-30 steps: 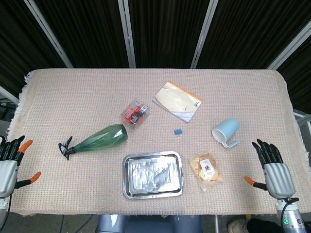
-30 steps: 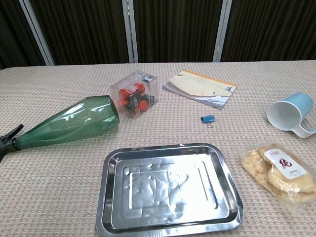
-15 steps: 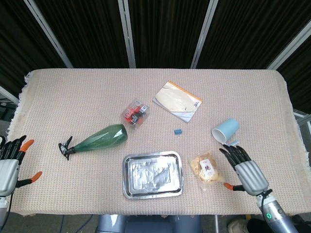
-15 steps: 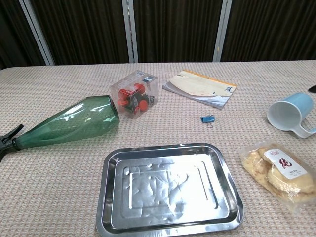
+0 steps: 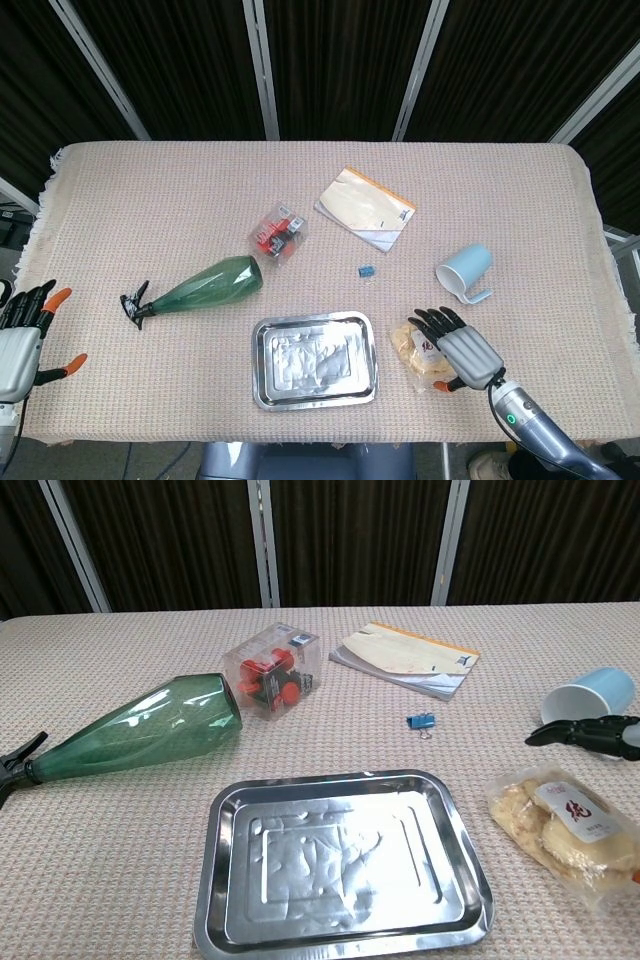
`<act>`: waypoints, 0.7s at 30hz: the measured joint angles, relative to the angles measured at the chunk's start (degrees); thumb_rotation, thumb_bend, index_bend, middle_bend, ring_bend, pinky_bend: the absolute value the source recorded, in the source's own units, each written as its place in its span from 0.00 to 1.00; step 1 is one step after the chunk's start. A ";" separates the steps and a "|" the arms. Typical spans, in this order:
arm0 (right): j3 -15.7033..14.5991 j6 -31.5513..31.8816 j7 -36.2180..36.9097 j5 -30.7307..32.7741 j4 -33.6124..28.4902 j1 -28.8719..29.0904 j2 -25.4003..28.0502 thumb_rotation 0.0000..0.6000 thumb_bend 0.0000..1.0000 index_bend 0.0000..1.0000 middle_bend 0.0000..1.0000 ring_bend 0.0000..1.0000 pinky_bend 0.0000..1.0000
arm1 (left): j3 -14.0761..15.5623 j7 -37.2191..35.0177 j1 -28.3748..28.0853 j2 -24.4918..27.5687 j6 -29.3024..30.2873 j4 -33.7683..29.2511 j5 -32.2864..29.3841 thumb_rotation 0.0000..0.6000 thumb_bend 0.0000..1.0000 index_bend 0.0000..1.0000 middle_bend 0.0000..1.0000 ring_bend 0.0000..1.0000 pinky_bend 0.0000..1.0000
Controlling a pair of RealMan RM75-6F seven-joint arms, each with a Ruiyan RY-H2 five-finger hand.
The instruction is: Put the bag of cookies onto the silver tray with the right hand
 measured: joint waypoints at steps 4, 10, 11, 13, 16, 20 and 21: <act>-0.11 -2.39 -1.56 1.35 1.01 1.42 -1.37 1.00 0.06 0.00 0.00 0.00 0.00 | -0.04 0.08 -0.16 -0.13 -0.37 0.13 -0.29 0.95 0.15 0.12 0.00 0.00 0.00; 0.13 -5.41 -3.13 3.10 2.18 3.49 -2.68 1.00 0.06 0.00 0.00 0.00 0.00 | -0.02 0.15 -0.30 -0.37 -0.67 0.32 -0.44 0.95 0.16 0.12 0.00 0.00 0.00; 0.15 -5.89 -3.40 3.34 2.29 3.81 -2.83 1.00 0.06 0.00 0.00 0.00 0.00 | -0.01 0.12 -0.29 -0.38 -0.72 0.36 -0.54 0.95 0.15 0.12 0.00 0.00 0.00; 0.21 -6.80 -3.87 3.86 2.46 4.42 -3.11 1.00 0.06 0.00 0.00 0.00 0.00 | 0.01 0.07 -0.27 -0.41 -0.81 0.43 -0.70 0.94 0.15 0.12 0.00 0.00 0.00; 0.32 -8.34 -4.56 4.89 2.74 5.42 -3.53 1.00 0.06 0.02 0.00 0.00 0.00 | 0.11 -0.05 -0.23 -0.43 -0.89 0.52 -0.76 0.95 0.15 0.12 0.00 0.00 0.00; 0.49 -10.11 -5.67 6.23 3.19 6.64 -4.08 1.00 0.07 0.09 0.03 0.00 0.03 | 0.20 -0.20 -0.16 -0.45 -1.07 0.73 -1.05 0.94 0.15 0.12 0.00 0.00 0.00; 0.55 -10.44 -5.95 6.59 3.32 6.91 -4.20 1.00 0.08 0.11 0.04 0.00 0.05 | 0.22 -0.22 -0.15 -0.46 -1.10 0.78 -1.10 0.95 0.15 0.12 0.00 0.00 0.00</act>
